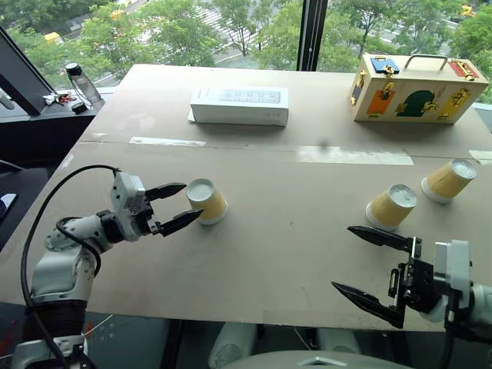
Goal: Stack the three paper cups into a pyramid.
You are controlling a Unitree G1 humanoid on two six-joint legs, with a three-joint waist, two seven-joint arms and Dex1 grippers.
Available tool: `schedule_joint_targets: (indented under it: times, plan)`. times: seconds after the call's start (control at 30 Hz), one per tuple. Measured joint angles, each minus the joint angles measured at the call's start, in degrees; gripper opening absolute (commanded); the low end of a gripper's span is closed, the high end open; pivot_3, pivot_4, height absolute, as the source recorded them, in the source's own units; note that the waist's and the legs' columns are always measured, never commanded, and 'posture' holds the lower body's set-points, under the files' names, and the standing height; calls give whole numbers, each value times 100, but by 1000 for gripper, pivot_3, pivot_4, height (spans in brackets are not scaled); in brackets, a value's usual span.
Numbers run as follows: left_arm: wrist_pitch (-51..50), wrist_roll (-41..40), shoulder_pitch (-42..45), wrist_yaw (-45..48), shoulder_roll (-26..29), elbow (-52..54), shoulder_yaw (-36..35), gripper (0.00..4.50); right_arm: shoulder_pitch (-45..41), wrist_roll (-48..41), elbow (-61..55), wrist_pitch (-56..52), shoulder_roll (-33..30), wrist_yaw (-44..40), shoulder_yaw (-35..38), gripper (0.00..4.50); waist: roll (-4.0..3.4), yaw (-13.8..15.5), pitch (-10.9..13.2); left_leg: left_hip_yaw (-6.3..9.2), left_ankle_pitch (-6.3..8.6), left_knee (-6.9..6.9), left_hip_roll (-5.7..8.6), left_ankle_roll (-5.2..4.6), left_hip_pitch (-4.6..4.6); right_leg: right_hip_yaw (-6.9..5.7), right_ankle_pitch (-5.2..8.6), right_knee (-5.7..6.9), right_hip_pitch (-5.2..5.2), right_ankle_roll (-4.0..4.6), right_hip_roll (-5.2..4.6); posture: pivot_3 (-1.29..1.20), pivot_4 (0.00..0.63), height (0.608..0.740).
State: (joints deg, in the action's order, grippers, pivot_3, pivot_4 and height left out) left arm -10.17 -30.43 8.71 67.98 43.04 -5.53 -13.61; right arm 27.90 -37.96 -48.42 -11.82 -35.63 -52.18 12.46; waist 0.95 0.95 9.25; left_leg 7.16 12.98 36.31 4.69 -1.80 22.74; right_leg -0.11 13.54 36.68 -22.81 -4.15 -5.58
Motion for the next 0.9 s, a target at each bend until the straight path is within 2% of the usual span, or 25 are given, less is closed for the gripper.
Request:
schedule_joint_targets:
  times: [0.17,0.3,0.33,0.37,0.4,0.57,0.9]
  plan:
    - [-16,187,458,-21,-127,-124,338,4479,220,110,-40,93,56,153,10,4500,0,-16,0,-4,0,0,1,0,0,5,-2,0,0,-1,1,0,150,740]
    - [65,384,695,-36,-266,-339,575,3313,327,156,-132,99,67,304,27,4500,0,-19,0,-4,0,0,1,1,0,5,-2,1,0,-1,4,0,150,740]
    - [95,407,720,-24,-282,-376,592,3176,352,157,-161,99,67,334,35,4500,0,-23,0,-4,0,0,1,1,0,6,-2,2,0,-1,4,0,150,740]
    - [108,430,742,-19,-284,-392,600,2749,368,157,-180,99,66,357,36,4500,0,-18,0,-3,0,0,1,1,0,5,-2,2,0,-2,4,0,150,740]
    - [133,448,779,-15,-288,-420,630,2637,403,158,-218,99,67,396,45,4500,0,-13,0,-3,0,0,1,1,0,4,-2,2,0,-2,4,0,150,740]
    - [231,547,1011,99,-361,-576,755,2598,634,219,-361,108,122,578,122,4500,0,7,0,-1,0,2,2,0,0,1,-1,2,1,-3,2,0,150,740]
    - [-593,588,2517,-8,-999,-521,1439,2598,991,523,-479,201,361,914,231,4500,4,-25,1,4,0,8,6,1,4,-1,-2,4,5,-4,31,0,150,740]
